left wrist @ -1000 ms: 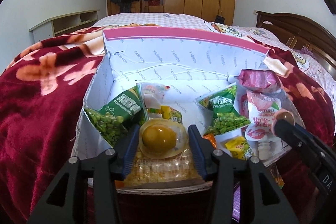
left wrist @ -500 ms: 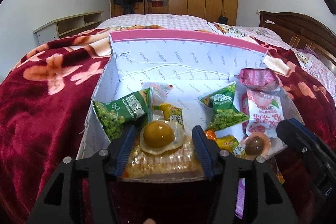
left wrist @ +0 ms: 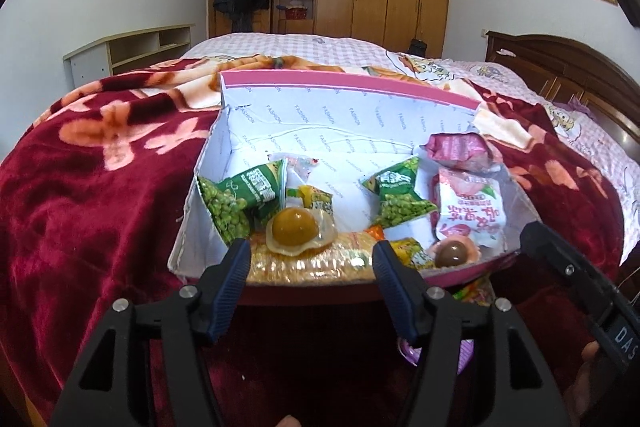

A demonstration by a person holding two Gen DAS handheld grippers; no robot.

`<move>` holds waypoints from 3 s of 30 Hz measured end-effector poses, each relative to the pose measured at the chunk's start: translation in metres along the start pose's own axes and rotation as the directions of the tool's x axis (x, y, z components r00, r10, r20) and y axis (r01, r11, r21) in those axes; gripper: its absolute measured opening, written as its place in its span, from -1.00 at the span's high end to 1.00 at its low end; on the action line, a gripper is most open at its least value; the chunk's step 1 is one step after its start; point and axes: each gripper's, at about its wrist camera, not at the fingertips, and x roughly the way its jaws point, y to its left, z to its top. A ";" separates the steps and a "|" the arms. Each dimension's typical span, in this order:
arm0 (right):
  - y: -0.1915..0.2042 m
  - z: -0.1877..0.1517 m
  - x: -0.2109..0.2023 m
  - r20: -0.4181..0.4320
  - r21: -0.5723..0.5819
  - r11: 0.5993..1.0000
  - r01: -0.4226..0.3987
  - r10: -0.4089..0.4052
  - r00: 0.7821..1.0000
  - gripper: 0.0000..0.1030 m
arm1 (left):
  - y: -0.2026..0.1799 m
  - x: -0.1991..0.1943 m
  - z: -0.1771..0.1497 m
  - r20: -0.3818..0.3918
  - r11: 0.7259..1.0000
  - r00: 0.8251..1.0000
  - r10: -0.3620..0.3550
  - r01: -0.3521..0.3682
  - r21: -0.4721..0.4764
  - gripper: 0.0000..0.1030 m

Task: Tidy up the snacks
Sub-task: 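Lower both egg snacks into the pink box and open both tools, then move both tools back toward the purple tin and gummy pack, then grasp the purple tin with the left tool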

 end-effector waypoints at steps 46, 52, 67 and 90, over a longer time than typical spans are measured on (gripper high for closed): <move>-0.042 -0.044 -0.045 -0.101 -0.024 0.997 0.078 -0.080 0.992 0.00 | -0.080 0.034 -0.044 -0.253 0.997 0.965 -0.071 0.064 -0.034 -0.40; -0.050 -0.045 -0.045 -0.098 0.005 0.998 0.068 -0.067 0.993 0.00 | -0.074 0.027 -0.056 -0.236 0.998 0.972 -0.014 0.000 -0.060 -0.44; -0.050 -0.048 -0.043 -0.106 0.016 0.998 0.055 -0.053 0.993 0.00 | -0.077 0.025 -0.067 -0.219 0.998 0.976 -0.014 -0.001 -0.067 -0.31; -0.021 -0.048 -0.013 -0.185 -0.050 0.999 0.017 -0.026 0.982 0.00 | -0.016 0.011 -0.066 -0.230 0.992 0.969 -0.089 0.065 -0.109 0.53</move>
